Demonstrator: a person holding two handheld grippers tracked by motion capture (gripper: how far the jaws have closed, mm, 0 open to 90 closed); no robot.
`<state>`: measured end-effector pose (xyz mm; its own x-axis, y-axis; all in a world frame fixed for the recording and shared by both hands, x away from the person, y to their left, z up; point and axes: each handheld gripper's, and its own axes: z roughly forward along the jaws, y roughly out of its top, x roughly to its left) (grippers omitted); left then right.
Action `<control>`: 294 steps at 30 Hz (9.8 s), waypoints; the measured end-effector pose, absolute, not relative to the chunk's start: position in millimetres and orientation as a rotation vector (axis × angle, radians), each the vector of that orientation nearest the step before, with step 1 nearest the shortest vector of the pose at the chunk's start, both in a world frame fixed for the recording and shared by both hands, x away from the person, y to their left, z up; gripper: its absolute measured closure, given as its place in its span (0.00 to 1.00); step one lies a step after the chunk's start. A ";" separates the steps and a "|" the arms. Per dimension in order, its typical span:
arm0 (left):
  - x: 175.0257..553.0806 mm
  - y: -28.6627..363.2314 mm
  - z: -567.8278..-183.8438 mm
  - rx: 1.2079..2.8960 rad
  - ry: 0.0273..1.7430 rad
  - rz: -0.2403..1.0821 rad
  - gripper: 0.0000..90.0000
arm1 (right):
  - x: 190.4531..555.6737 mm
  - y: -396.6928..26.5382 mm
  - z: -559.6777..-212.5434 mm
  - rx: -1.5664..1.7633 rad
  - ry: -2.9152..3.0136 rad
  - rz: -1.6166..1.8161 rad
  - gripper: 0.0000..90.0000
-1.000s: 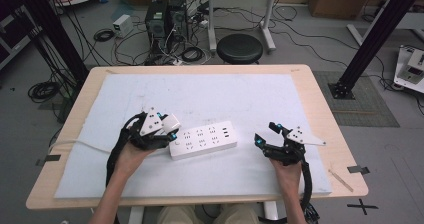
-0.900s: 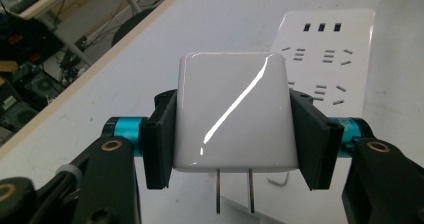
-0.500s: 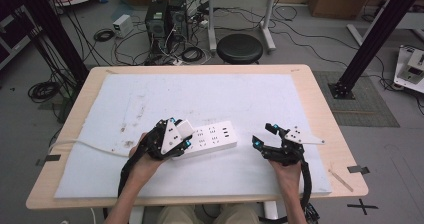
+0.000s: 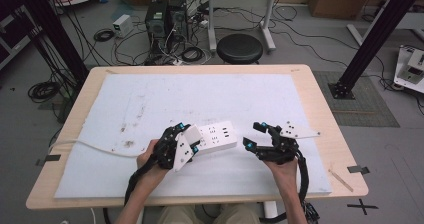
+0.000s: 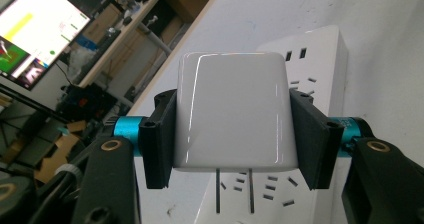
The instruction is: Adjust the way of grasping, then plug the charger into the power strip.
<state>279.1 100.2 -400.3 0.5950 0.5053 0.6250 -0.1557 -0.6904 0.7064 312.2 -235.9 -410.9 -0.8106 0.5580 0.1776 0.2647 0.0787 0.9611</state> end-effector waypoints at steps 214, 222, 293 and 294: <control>268.6 285.7 -426.4 1.592 0.941 0.830 0.24 | 307.8 -214.0 -394.0 0.675 2.358 1.865 0.70; 268.9 292.0 -428.7 1.562 0.973 0.816 0.25 | 309.5 -214.9 -393.3 0.687 2.344 1.854 0.70; 200.4 279.7 -424.0 1.600 1.007 0.877 0.28 | 437.8 -90.5 -348.3 -0.261 2.990 0.602 0.70; 198.7 280.6 -423.8 1.605 1.012 0.882 0.28 | 439.5 -86.4 -352.3 -0.302 3.000 0.560 0.70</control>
